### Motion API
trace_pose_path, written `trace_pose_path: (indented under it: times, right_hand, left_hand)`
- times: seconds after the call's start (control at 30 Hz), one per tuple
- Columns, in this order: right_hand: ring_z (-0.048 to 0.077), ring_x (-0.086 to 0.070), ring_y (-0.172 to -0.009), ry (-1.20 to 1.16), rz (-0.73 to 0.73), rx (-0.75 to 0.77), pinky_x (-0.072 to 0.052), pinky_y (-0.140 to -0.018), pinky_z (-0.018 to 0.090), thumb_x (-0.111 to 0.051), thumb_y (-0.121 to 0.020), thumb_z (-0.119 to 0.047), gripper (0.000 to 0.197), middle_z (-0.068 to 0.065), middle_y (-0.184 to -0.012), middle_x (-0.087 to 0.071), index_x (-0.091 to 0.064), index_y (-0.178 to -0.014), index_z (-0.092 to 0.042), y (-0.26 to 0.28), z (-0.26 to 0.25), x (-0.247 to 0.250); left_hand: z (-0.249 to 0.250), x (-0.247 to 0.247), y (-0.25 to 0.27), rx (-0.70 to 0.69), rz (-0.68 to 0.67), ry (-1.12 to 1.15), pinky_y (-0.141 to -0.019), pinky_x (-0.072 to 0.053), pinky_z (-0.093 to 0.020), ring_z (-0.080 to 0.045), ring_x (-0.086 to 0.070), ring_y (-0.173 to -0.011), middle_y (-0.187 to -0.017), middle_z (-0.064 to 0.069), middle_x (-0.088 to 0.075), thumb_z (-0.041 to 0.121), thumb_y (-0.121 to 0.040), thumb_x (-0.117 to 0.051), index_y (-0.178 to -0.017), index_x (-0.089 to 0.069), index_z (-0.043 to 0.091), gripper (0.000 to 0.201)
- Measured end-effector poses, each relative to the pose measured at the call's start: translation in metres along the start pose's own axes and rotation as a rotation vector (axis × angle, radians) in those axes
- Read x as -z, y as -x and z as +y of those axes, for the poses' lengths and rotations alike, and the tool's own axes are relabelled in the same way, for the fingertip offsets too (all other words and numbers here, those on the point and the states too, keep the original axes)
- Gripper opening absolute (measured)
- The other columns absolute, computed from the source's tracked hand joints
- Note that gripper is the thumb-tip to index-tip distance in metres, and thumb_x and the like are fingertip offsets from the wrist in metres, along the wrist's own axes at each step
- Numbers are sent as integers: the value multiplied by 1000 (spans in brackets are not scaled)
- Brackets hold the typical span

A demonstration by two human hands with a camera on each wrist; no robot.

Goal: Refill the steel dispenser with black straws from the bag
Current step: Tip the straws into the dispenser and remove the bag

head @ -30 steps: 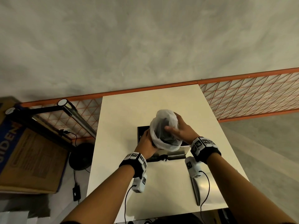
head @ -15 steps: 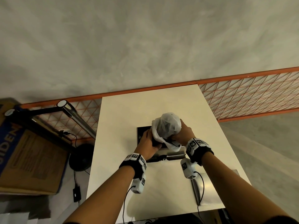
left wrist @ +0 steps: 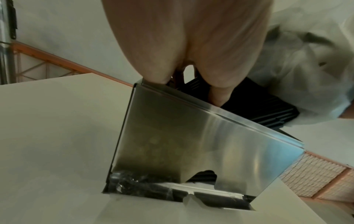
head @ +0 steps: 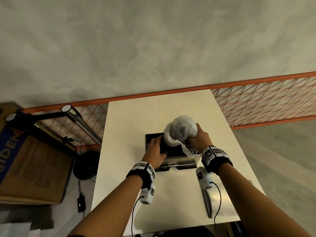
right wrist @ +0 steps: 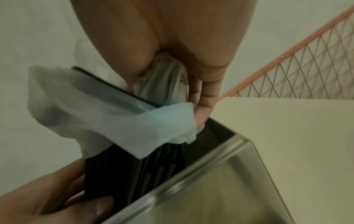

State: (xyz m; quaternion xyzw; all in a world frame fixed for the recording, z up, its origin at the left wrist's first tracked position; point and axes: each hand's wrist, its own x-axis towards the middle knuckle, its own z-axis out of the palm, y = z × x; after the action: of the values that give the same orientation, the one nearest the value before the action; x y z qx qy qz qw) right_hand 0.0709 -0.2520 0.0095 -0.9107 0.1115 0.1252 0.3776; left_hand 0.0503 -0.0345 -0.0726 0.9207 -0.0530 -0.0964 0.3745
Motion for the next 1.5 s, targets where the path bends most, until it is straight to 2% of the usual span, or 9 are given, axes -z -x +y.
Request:
trace_pose_path:
  times: [0.17, 0.4, 0.5, 0.7, 0.87, 1.03, 1.27, 1.4, 1.5]
  right_hand:
    - [40, -61, -88, 47, 48, 153, -52, -75, 45, -50, -82, -41, 27, 13, -103, -66, -43, -103, -26, 4, -8, 8]
    - [43, -54, -107, 244, -179, 205, -46, -86, 50, -39, -88, -42, 51, 18, -127, -52, -38, -132, -16, 0, -25, 0]
    - [38, -45, -120, 179, -63, 242, -44, -98, 50, -50, -88, -31, 57, 16, -138, -43, -41, -143, -18, -2, -28, 4]
    - [26, -55, -86, -429, 110, 144, -41, -66, 27, -45, -73, -35, 36, 5, -97, -62, -57, -100, -15, 10, -31, 9]
    - [25, -54, -81, -124, -67, 238, -44, -71, 34, -45, -81, -48, 31, 9, -95, -64, -58, -91, -22, 15, -29, -6]
    - [26, -53, -114, -33, -64, 167, -44, -98, 39, -57, -91, -42, 51, 9, -126, -55, -49, -132, -13, 10, -21, -14]
    - [28, -60, -82, -306, 44, 152, -47, -70, 34, -50, -96, -29, 21, 7, -90, -66, -61, -85, -14, 14, -37, 1]
    - [25, -61, -82, -264, 165, 229, -47, -71, 33, -45, -100, -35, 29, 6, -93, -65, -62, -98, -11, 5, -35, -2]
    - [27, -56, -104, 119, 23, 322, -47, -83, 39, -31, -92, -51, 47, 4, -117, -59, -54, -119, -21, -7, -18, -18]
  left_hand:
    - [-1, 2, -3, -1, -14, -19, -101, -46, -44, -35, -56, -118, -129, -13, -53, 17, -91, -70, -137, -51, 11, 51]
    - [1, -4, -1, 15, 64, 53, -103, -41, -27, -35, -56, -119, -140, -16, -40, 2, -83, -70, -145, -41, 2, 69]
    - [2, -4, 2, 16, 79, 54, -107, -36, -25, -30, -49, -128, -147, -15, -37, 12, -82, -74, -152, -34, 4, 81]
    - [4, 1, 3, 8, 51, 56, -114, -36, -32, -29, -43, -138, -156, -10, -31, 19, -83, -75, -157, -28, 14, 87]
    - [3, 2, 3, -32, 36, 61, -114, -40, -41, -28, -45, -139, -151, -10, -40, 13, -82, -76, -153, -37, 10, 81]
    - [1, -2, 1, -51, 17, 53, -113, -40, -34, -23, -42, -140, -147, -6, -41, 28, -78, -85, -149, -41, 14, 85]
    - [0, -2, -4, 21, 34, 49, -107, -50, -42, -18, -54, -128, -143, -1, -47, 50, -65, -88, -146, -39, 26, 98]
    - [-13, -8, -11, 3, 18, 22, -105, -51, -42, -15, -54, -129, -143, 5, -49, 62, -61, -84, -147, -38, 34, 101]
    - [0, -1, -4, -25, 13, 20, -105, -51, -43, -16, -53, -128, -141, 3, -48, 57, -69, -82, -143, -44, 32, 87]
